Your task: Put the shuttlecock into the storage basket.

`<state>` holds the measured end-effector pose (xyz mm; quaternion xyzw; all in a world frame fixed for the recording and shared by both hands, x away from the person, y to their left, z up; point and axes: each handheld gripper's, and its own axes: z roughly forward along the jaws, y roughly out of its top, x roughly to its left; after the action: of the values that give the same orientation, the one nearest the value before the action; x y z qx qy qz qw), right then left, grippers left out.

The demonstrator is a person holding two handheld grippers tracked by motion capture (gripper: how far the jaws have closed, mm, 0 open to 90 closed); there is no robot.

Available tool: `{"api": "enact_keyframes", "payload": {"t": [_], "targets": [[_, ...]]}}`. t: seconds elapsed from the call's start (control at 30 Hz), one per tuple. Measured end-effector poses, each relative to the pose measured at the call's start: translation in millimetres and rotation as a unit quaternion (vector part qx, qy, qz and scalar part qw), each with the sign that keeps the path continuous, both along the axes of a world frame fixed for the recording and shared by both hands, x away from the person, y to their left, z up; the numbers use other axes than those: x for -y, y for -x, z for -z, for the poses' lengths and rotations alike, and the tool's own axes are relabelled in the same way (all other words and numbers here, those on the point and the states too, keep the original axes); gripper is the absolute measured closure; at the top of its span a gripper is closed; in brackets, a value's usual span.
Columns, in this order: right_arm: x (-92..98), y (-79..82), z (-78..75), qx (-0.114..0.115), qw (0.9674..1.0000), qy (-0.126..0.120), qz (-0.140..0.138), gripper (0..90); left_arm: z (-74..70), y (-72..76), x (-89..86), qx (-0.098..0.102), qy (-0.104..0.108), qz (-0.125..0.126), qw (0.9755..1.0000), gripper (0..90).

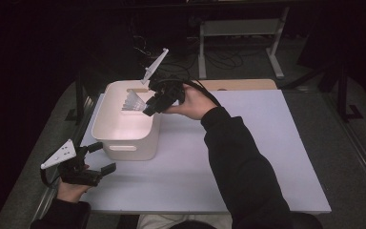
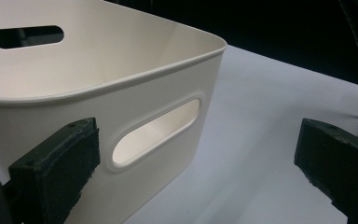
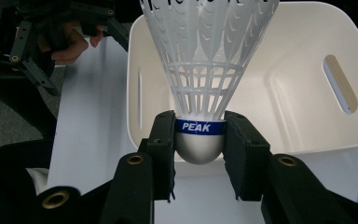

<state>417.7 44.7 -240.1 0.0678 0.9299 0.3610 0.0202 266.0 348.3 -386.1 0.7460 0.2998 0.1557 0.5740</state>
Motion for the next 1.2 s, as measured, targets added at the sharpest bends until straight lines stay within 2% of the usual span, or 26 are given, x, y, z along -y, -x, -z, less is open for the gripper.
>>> {"api": "enact_keyframes", "payload": {"t": [0.53, 1.2], "targets": [[-20.7, -6.5, 13.9, -0.011, 0.9999, 0.002, -0.013, 64.3, 0.1, -0.5, -0.3, 0.000, -0.004, 0.002, 1.0000, 0.0], [-31.3, -15.8, 32.6, -0.028, 0.9995, 0.010, -0.013, 64.2, 0.2, -0.3, 0.1, 0.001, -0.005, 0.005, 1.0000, 0.0]]}}
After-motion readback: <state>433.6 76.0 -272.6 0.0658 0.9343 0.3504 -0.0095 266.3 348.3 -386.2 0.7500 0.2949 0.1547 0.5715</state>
